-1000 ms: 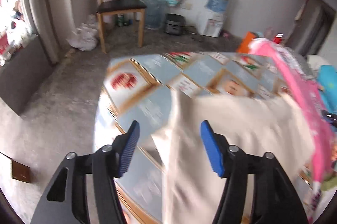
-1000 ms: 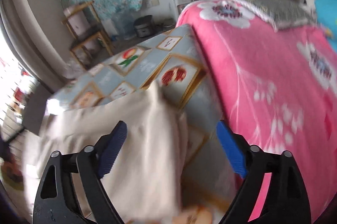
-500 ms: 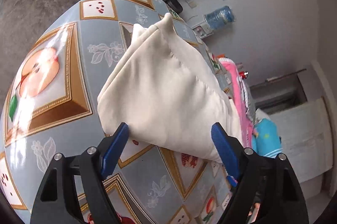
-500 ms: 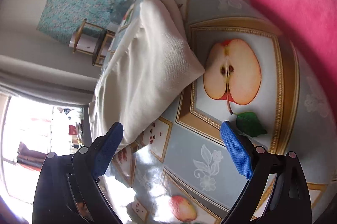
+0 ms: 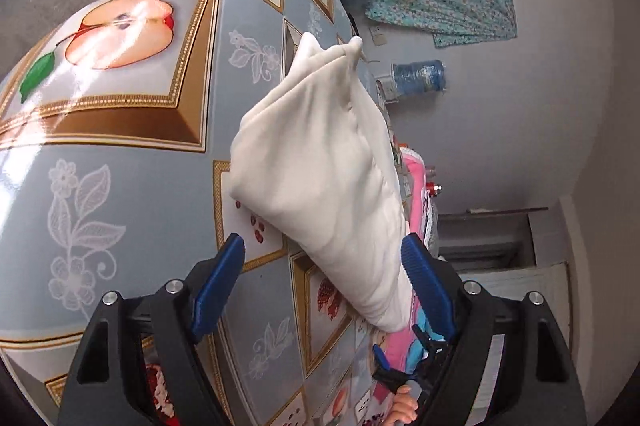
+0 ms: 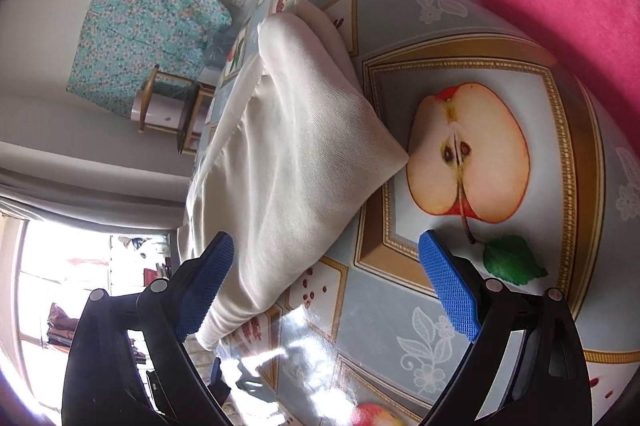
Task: Fold large clothes
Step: 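Lift the jacket with both grippers and fold it over onto itself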
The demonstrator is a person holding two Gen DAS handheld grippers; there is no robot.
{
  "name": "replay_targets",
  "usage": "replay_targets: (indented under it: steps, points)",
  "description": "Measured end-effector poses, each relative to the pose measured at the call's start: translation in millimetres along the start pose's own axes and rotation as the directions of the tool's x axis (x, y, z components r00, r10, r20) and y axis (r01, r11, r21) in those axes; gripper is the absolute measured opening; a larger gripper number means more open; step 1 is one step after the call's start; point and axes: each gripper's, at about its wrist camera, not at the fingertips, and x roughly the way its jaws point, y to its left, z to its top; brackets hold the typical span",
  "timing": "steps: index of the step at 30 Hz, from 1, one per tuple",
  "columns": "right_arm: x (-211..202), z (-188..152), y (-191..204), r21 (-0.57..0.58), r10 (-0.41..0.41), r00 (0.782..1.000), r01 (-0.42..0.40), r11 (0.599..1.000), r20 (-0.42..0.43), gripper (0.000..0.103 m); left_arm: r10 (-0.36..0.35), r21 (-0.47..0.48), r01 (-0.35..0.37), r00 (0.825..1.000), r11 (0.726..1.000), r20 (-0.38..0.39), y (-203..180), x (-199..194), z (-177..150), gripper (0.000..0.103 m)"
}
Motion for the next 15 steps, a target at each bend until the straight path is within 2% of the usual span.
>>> replay_targets:
  steps: [5, 7, 8, 9, 10, 12, 13, 14, 15]
  points:
    - [6.1, 7.5, 0.5, 0.016, 0.012, 0.998, -0.013, 1.0, 0.058, 0.089, 0.053, -0.002, -0.053, 0.995, 0.999, 0.088, -3.8, 11.7, 11.2, 0.078]
    - [9.3, 11.5, 1.4, 0.021, 0.005, 0.996, -0.007, 1.0, 0.091, 0.083, 0.087, 0.0, -0.088, 0.989, 0.996, 0.12, -8.3, 16.1, 13.0, 0.076]
    - [11.0, 13.2, 2.6, 0.019, -0.002, 0.994, 0.0, 1.0, 0.112, 0.079, 0.111, 0.011, -0.114, 0.984, 0.993, 0.14, -10.7, 19.0, 13.1, 0.074]
    - [12.1, 14.0, 2.7, 0.02, -0.006, 0.991, 0.004, 1.0, 0.133, 0.077, 0.149, 0.029, -0.156, 0.975, 0.987, 0.163, -14.0, 21.7, 11.3, 0.067]
    - [13.8, 14.6, 3.0, 0.022, -0.006, 0.988, 0.002, 1.0, 0.157, 0.077, 0.194, 0.049, -0.206, 0.964, 0.977, 0.184, -17.1, 25.0, 8.5, 0.058]
    - [17.5, 13.6, 4.9, 0.022, -0.022, 0.98, 0.018, 1.0, 0.198, 0.073, 0.275, 0.114, -0.307, 0.933, 0.945, 0.231, -24.6, 36.2, 3.1, 0.048]
    - [17.9, 11.6, 7.4, 0.013, -0.046, 0.974, 0.044, 0.999, 0.222, 0.071, 0.32, 0.17, -0.37, 0.91, 0.913, 0.263, -32.7, 42.4, -1.1, 0.044]
    - [19.6, 10.0, 12.1, -0.003, -0.079, 0.967, 0.082, 0.997, 0.243, 0.064, 0.355, 0.222, -0.426, 0.886, 0.877, 0.297, -40.7, 48.3, -6.7, 0.041]
    - [21.2, 8.8, 17.1, -0.023, -0.117, 0.958, 0.128, 0.992, 0.263, 0.05, 0.381, 0.277, -0.479, 0.86, 0.833, 0.339, -48.8, 53.1, -12.8, 0.035]
